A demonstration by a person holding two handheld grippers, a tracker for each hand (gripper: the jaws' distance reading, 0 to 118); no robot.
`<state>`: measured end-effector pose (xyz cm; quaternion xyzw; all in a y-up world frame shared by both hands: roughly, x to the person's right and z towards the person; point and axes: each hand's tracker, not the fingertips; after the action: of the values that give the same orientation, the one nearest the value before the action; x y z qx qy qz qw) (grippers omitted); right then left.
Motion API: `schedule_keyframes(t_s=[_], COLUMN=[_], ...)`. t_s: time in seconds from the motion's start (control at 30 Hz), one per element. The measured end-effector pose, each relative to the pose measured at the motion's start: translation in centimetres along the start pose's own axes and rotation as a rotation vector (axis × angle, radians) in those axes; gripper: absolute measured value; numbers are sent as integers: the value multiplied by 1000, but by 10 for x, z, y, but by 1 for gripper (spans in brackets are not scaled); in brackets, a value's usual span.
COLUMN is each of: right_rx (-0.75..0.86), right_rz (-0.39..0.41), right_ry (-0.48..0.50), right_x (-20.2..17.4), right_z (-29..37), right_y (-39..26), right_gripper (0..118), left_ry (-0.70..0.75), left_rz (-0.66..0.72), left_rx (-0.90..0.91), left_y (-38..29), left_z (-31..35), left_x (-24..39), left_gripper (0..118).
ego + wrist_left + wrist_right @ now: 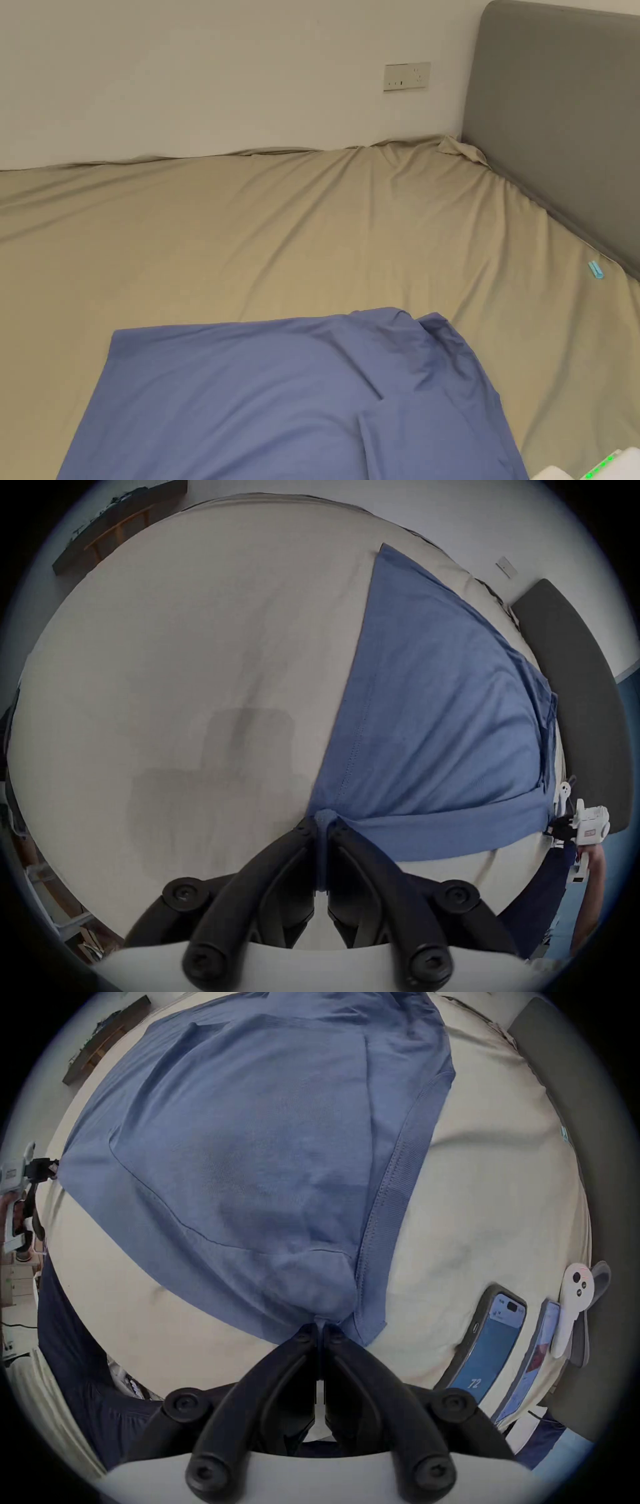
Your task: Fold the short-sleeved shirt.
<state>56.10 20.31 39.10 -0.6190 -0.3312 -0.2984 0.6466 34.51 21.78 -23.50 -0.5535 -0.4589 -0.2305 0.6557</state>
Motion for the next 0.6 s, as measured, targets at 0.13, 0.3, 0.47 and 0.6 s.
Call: schedule_keyframes(t_s=[0.13,0.3,0.47,0.6], right_rx=[51,354,763,985], right_rz=[60,-3,-179,-293], right_ry=[16,-59,6,340], right_x=[0,-3,-34,-71], right_z=[16,97,174,196], right_y=[-6,-23,-37,-55], right_gripper=[28,114,110,14], left_ry=[-62,-23,-83,-134], left_rz=[-82,-63,33,168], left_rx=[52,442,498,562], left_y=[-6,-15,-28,-53], left_z=[20,93,129,136], left_x=[15,34,46,50], left_gripper=[71,118,118,76])
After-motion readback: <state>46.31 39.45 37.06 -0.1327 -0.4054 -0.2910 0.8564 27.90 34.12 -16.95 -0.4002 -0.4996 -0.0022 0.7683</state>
